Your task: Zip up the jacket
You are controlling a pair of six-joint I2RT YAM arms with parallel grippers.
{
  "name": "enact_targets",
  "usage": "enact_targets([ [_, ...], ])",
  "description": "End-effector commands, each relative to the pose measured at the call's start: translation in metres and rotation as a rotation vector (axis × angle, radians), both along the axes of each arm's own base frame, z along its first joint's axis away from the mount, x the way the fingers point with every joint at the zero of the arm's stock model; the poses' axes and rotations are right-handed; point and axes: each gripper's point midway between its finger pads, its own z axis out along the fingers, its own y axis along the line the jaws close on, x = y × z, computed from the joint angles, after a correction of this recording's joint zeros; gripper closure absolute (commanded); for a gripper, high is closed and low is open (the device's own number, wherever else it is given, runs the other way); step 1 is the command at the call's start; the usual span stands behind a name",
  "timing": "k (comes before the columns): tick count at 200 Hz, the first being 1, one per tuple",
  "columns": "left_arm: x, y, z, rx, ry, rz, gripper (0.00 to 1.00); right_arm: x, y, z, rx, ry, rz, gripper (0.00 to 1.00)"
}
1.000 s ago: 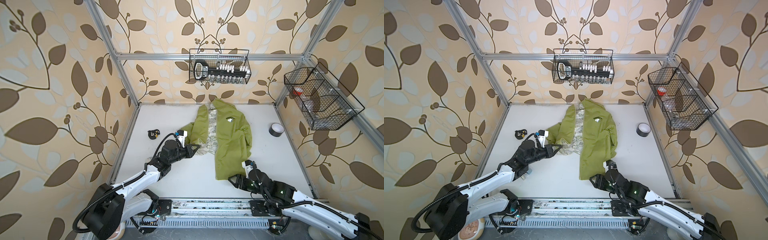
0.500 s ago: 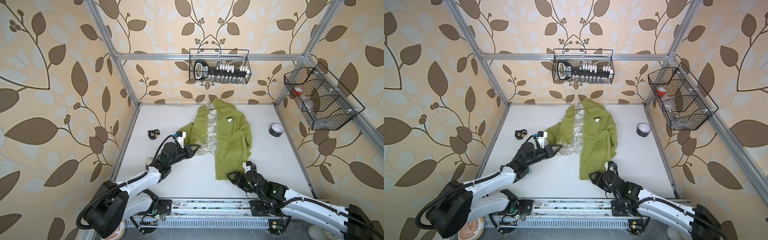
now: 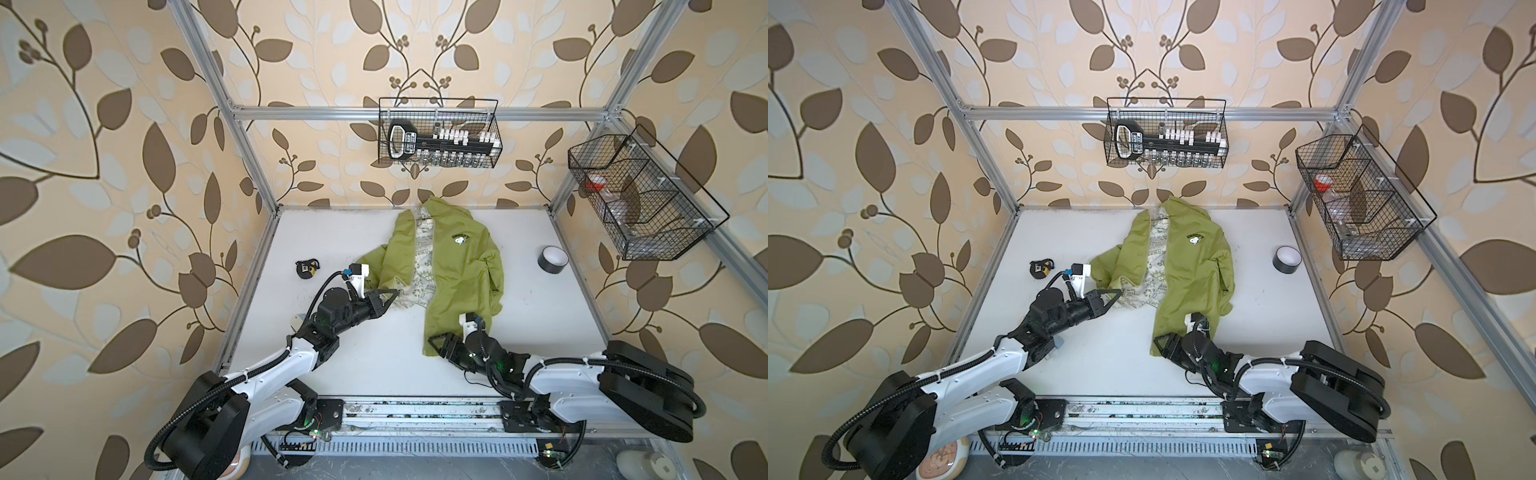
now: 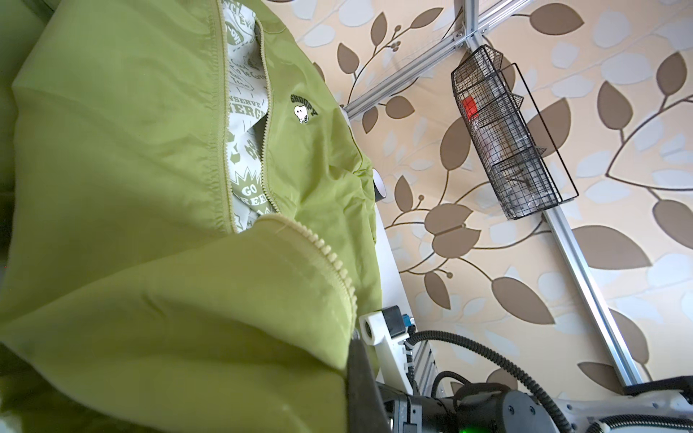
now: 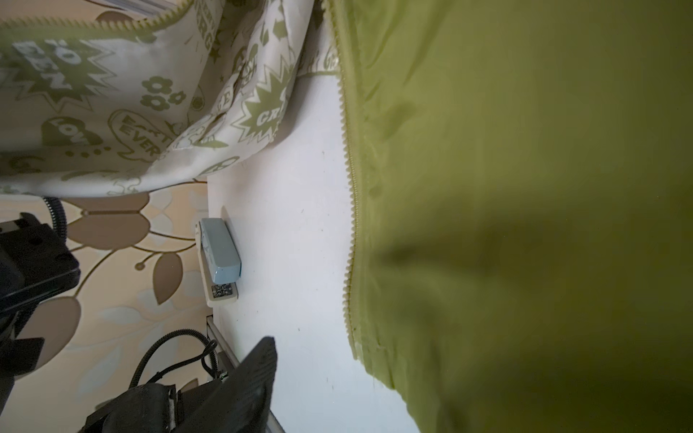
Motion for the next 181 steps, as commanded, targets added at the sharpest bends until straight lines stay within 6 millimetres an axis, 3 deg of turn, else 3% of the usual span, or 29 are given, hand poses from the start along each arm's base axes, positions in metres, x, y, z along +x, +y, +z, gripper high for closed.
enact_targets([
  [1, 0.001, 0.005, 0.011, -0.019, -0.042, 0.016, 1.0, -0.019, 0.0, -0.029, -0.077, 0.082, 0.043, 0.33],
  [50, -0.001, 0.005, 0.013, -0.025, -0.045, 0.013, 1.0, -0.016, 0.01, -0.04, -0.108, 0.111, 0.033, 0.35],
  [92, -0.005, 0.009, 0.013, -0.021, -0.044, 0.021, 1.0, -0.016, 0.0, -0.054, -0.147, 0.154, -0.019, 0.52],
  [134, -0.007, 0.011, 0.013, -0.011, -0.045, 0.026, 1.0, -0.013, -0.013, -0.05, -0.169, 0.127, -0.055, 0.62],
  [147, -0.008, 0.012, 0.012, -0.01, -0.042, 0.028, 1.0, -0.011, -0.02, -0.048, -0.174, 0.113, -0.077, 0.76],
  [160, -0.007, 0.012, 0.011, -0.011, -0.038, 0.029, 1.0, -0.01, -0.031, -0.046, -0.177, 0.105, -0.099, 1.0],
  [181, -0.007, 0.011, 0.01, -0.013, -0.038, 0.029, 1.0, -0.011, -0.05, -0.047, -0.218, 0.113, -0.12, 1.0],
])
